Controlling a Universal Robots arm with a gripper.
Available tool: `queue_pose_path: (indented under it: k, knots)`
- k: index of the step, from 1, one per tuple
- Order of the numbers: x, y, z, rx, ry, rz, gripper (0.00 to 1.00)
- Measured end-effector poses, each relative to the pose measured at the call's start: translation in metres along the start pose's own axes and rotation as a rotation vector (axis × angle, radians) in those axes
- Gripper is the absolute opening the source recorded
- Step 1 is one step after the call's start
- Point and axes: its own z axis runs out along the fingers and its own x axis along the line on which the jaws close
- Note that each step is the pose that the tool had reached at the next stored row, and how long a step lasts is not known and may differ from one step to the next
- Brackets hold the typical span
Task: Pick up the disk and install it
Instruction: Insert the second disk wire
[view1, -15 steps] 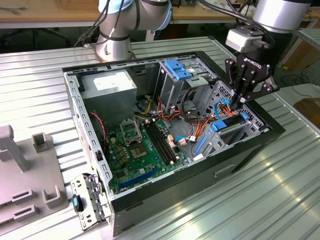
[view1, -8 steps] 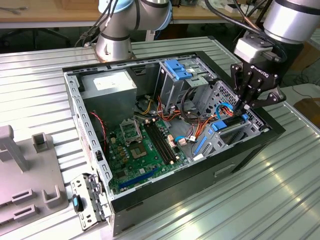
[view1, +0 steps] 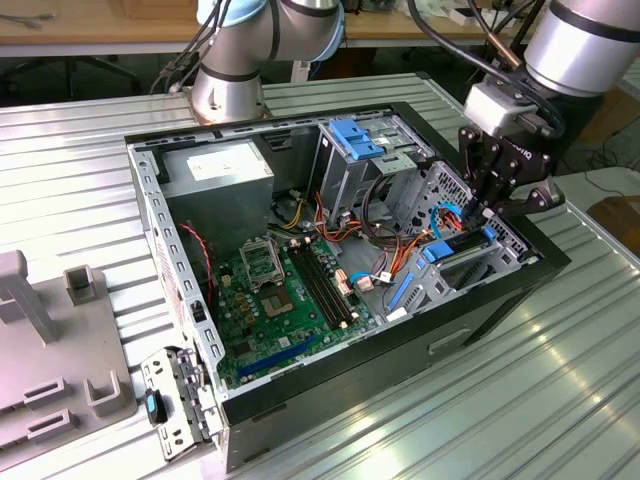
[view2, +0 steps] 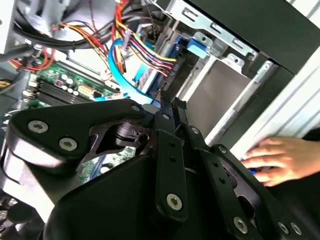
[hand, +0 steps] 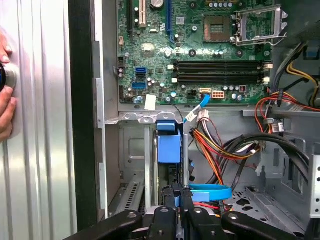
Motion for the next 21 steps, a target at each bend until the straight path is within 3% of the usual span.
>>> queue_pose_path:
  k: [1, 4, 5, 6, 13, 21]
  knots:
    - [0.0020, 0.0000, 0.0006, 0.0000, -0.0109, 0.001, 0.16]
    - [0.0058, 0.0002, 0.0027, 0.0000, -0.0281, 0.002, 0.16]
    - [0.0070, 0.0002, 0.0039, 0.0000, -0.0411, 0.002, 0.16]
    - [0.0072, 0.0003, 0.0051, 0.0007, -0.0449, 0.003, 0.16]
    - [0.0071, 0.0005, 0.0104, 0.0085, -0.0471, -0.039, 0.16]
    - [0.0089, -0.0025, 0.0160, 0.0090, -0.0517, -0.039, 0.16]
